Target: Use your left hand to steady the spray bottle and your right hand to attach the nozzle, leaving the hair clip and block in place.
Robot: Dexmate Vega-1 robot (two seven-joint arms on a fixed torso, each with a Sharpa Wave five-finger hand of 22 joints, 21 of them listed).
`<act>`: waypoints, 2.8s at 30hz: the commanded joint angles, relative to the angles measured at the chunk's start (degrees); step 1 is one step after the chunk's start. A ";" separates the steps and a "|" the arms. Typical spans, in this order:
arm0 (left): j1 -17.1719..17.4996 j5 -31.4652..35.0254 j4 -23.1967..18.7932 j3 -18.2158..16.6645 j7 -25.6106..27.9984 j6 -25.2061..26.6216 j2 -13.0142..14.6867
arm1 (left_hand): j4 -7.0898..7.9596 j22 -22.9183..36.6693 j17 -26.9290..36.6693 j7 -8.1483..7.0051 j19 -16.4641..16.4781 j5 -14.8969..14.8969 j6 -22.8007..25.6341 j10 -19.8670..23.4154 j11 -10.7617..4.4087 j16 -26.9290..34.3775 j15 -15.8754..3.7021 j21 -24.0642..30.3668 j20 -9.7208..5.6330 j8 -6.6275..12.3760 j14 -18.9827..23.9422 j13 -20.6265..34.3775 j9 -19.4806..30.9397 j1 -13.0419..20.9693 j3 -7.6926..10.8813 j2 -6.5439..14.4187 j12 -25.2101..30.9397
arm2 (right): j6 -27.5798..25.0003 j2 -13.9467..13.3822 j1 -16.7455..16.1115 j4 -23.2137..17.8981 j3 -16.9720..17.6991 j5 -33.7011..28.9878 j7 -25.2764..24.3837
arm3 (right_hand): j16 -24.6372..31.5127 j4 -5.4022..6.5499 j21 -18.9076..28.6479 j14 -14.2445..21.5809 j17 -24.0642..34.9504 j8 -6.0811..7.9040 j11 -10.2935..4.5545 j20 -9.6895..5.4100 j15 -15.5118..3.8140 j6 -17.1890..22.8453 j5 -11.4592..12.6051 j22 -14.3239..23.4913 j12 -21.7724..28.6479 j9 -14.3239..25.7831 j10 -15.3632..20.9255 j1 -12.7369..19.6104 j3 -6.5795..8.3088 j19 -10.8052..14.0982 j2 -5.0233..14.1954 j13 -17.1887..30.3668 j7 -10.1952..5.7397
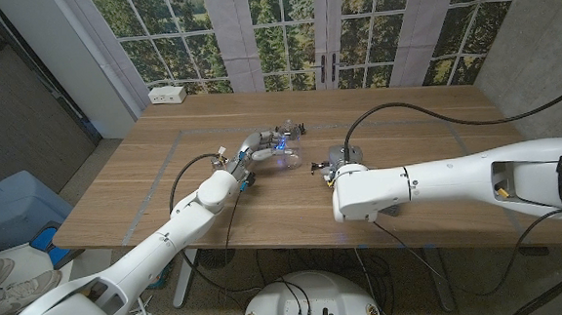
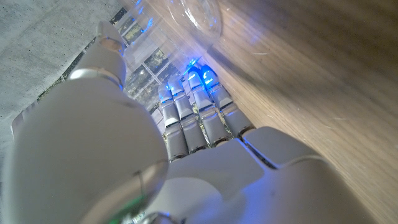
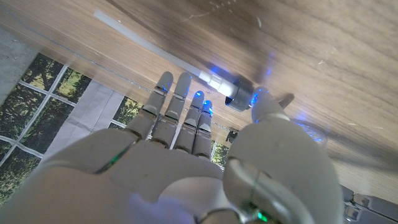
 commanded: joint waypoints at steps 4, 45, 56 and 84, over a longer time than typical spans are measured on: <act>0.28 -0.05 -0.31 -0.17 0.39 0.44 0.09 | 0.19 0.04 0.21 -0.15 -0.27 0.40 17.97 18.32 -3.81 -0.02 -9.04 0.37 -0.72 -0.22 0.35 0.98 1.91 12.57 -0.17 13.17 0.12 | 0.00 1.69 2.00 2.13 -3.37 0.55 0.00 | 0.09 -2.39 0.67 1.94 0.25 1.54 -2.55 -1.37 -5.88 4.14 0.48 -0.05 0.30 0.03 2.90 2.96 2.00 0.54 2.41 0.23 -3.90; -2.03 -0.35 2.70 0.63 -1.37 0.26 -0.80 | 0.13 -0.05 0.15 -0.10 -0.60 0.49 18.04 18.52 -3.79 -0.33 -9.10 0.81 -0.76 -0.87 0.32 1.05 2.03 12.71 -0.67 13.45 -0.47 | 15.37 1.51 -32.36 3.71 30.82 -44.23 0.62 | -1.15 -5.20 4.26 8.29 0.72 10.04 -4.92 -4.32 -9.25 30.24 0.43 -0.05 3.88 -0.73 16.23 8.02 6.07 0.88 7.45 1.49 -5.87; -2.45 -0.28 2.88 0.82 -1.57 0.39 -0.91 | 0.15 -0.08 0.16 -0.14 -0.66 0.51 18.17 18.56 -3.65 -0.35 -9.07 0.94 -0.82 -0.99 0.38 1.09 2.06 12.72 -0.83 13.50 -0.60 | 23.84 4.34 -40.30 5.35 40.28 -52.88 3.94 | -1.40 -5.41 4.87 9.07 0.76 10.21 -5.14 -4.49 -9.53 30.90 0.47 -0.13 4.20 -0.70 17.03 8.59 6.44 1.42 7.53 1.81 -5.06; -2.75 0.41 1.87 1.45 -1.42 1.67 -1.02 | 0.15 -0.15 0.08 -0.06 -0.80 0.57 18.30 18.75 -4.02 -0.55 -9.04 1.29 -0.76 -1.42 0.34 1.15 2.13 12.76 -1.02 13.65 -0.94 | 63.44 13.63 -52.72 11.83 60.79 -50.82 3.49 | -6.39 -5.35 5.63 6.26 -1.48 10.03 -4.63 -3.31 -7.56 31.37 0.70 -0.37 3.04 -0.47 15.43 9.13 7.31 -0.48 6.39 1.77 -4.26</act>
